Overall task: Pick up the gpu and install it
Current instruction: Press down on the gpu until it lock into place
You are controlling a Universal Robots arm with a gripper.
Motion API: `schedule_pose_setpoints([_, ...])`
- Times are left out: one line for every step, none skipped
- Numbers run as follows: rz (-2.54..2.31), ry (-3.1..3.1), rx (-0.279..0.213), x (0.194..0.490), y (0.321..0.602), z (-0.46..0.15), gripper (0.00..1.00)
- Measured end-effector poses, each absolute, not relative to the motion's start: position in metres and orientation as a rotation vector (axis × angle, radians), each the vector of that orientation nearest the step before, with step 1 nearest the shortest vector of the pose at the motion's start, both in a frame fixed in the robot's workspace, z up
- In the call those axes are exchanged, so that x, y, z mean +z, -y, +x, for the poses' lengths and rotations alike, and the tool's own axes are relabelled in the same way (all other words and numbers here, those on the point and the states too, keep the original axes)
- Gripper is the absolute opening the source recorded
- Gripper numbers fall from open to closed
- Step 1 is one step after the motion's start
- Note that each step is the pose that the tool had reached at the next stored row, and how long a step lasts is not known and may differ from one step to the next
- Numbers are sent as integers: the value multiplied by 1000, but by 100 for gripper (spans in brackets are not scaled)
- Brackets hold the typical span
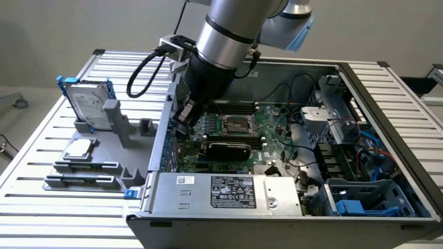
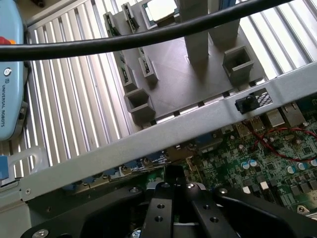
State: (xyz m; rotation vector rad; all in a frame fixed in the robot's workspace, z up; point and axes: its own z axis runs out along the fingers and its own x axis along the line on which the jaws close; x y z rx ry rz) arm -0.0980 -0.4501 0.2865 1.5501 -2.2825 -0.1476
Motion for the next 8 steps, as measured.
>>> schedule_pose_setpoints([1550,2282,-148,287,450,-98,11])
schedule_pose_setpoints([1550,2282,-148,286,450,-98,11])
schedule_pose_setpoints([1550,2282,-148,286,450,-98,11])
schedule_pose_setpoints([1550,2282,-148,286,449,-98,11])
schedule_pose_setpoints([1550,2282,-148,286,449,-98,11])
schedule_pose_setpoints([1550,2282,-148,286,449,-98,11])
schedule_pose_setpoints([1550,2282,-148,286,449,-98,11])
schedule_pose_setpoints([1550,2282,-148,286,449,-98,11])
